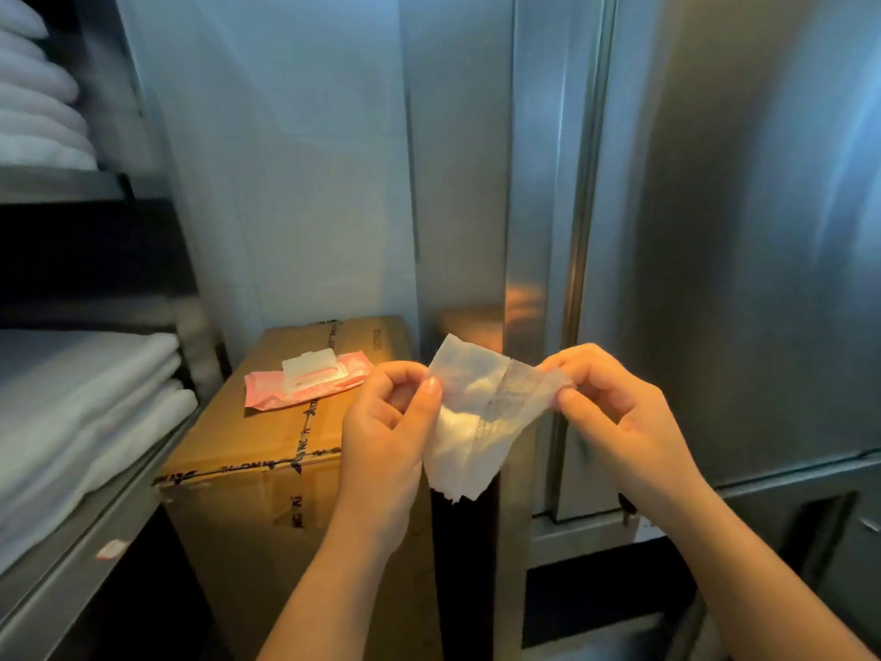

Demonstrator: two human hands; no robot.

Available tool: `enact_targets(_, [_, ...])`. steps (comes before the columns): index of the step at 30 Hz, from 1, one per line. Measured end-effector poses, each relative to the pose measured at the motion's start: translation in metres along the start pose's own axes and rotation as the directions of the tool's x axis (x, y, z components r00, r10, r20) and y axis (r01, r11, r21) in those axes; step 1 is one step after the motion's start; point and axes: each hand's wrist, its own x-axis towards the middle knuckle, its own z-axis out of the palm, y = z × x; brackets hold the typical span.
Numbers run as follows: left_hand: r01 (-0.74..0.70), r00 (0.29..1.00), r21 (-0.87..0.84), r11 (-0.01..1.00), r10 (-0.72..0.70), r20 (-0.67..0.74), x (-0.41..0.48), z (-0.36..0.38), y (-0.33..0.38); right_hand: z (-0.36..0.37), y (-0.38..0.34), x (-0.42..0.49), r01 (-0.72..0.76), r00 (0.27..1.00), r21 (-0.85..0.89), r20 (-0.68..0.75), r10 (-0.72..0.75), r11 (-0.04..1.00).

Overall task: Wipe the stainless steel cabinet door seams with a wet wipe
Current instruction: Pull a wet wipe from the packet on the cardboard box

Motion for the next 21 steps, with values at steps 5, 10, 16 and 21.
enact_targets(5, [-0.026, 1.000, 0.030, 0.999, 0.027, -0.008, -0.001, 0.047, 0.002, -0.033, 0.002, -0.008, -0.099, 0.986, 0.257, -0.103, 0.129, 0.961])
enact_targets(10, [-0.045, 0.998, 0.030, 0.999, 0.046, -0.035, 0.003, 0.082, 0.004, -0.040, 0.005, -0.017, -0.228, 0.967, 0.406, -0.014, 0.256, 0.885])
enact_targets(16, [-0.093, 0.995, 0.027, 0.995, 0.094, -0.041, 0.003, 0.110, 0.001, -0.044, -0.002, -0.018, -0.189, 0.954, 0.463, -0.122, 0.274, 0.866])
enact_targets(21, [-0.182, 0.978, 0.075, 0.980, 0.189, -0.091, 0.006, 0.129, -0.005, -0.050, -0.001, -0.014, -0.155, 0.928, 0.487, -0.228, 0.296, 0.860])
